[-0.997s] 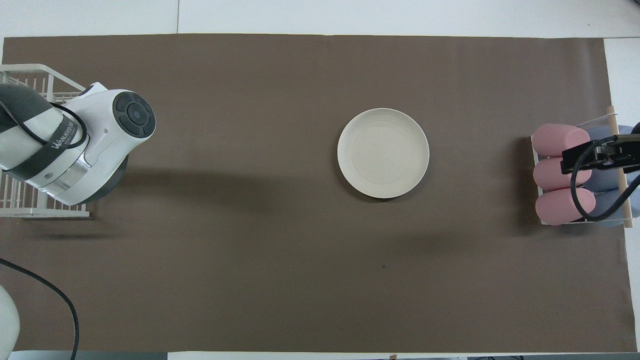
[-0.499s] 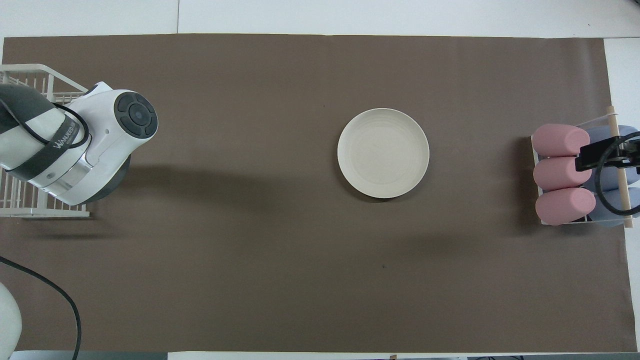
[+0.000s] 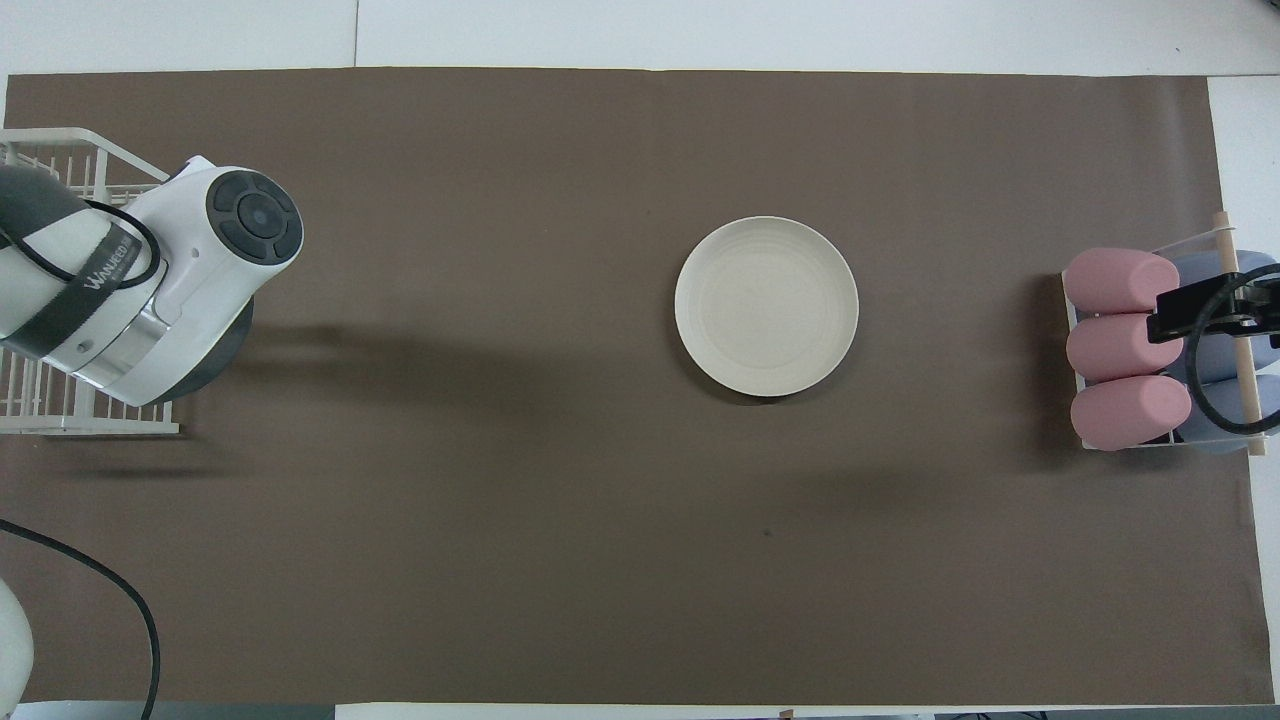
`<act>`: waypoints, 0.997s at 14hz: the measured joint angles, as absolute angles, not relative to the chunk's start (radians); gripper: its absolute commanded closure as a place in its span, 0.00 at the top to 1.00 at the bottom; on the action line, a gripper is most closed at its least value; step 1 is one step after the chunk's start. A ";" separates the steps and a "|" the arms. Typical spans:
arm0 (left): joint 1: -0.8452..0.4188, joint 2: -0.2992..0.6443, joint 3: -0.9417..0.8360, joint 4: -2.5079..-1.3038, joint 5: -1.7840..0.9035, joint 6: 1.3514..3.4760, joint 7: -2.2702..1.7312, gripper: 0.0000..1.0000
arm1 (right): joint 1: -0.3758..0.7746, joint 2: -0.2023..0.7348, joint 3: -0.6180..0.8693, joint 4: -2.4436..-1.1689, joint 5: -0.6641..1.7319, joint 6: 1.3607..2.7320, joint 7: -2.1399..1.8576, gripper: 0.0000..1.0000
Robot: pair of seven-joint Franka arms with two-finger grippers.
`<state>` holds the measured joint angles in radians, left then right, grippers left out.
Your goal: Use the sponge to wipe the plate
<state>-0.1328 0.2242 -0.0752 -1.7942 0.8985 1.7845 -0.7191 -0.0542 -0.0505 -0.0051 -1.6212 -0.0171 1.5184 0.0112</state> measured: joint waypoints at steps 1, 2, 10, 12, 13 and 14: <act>-0.128 0.221 -0.075 -1.760 0.846 1.783 -0.682 1.00 | -0.054 -0.051 -0.004 -1.621 -0.017 1.518 0.011 1.00; -0.122 0.214 -0.073 -1.724 0.794 1.776 -0.640 1.00 | -0.054 -0.051 -0.003 -1.621 -0.017 1.518 0.011 1.00; -0.046 0.028 -0.059 -1.599 0.247 1.632 -0.345 1.00 | -0.051 -0.052 0.001 -1.621 -0.017 1.518 0.011 1.00; -0.045 -0.015 -0.058 -1.600 0.141 1.591 -0.319 1.00 | -0.051 -0.052 0.001 -1.621 -0.017 1.518 0.011 1.00; -0.045 -0.026 -0.059 -1.601 0.099 1.574 -0.316 1.00 | -0.051 -0.052 0.001 -1.621 -0.017 1.518 0.011 1.00; -0.045 -0.031 -0.060 -1.602 0.062 1.562 -0.314 1.00 | -0.051 -0.052 0.001 -1.621 -0.017 1.518 0.011 1.00</act>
<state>-0.0450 -0.0313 -0.0600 -1.6018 0.0620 1.5619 -0.3144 -0.0506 -0.0520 0.0009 -1.6211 -0.0173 1.5184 0.0112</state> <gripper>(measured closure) 0.000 0.000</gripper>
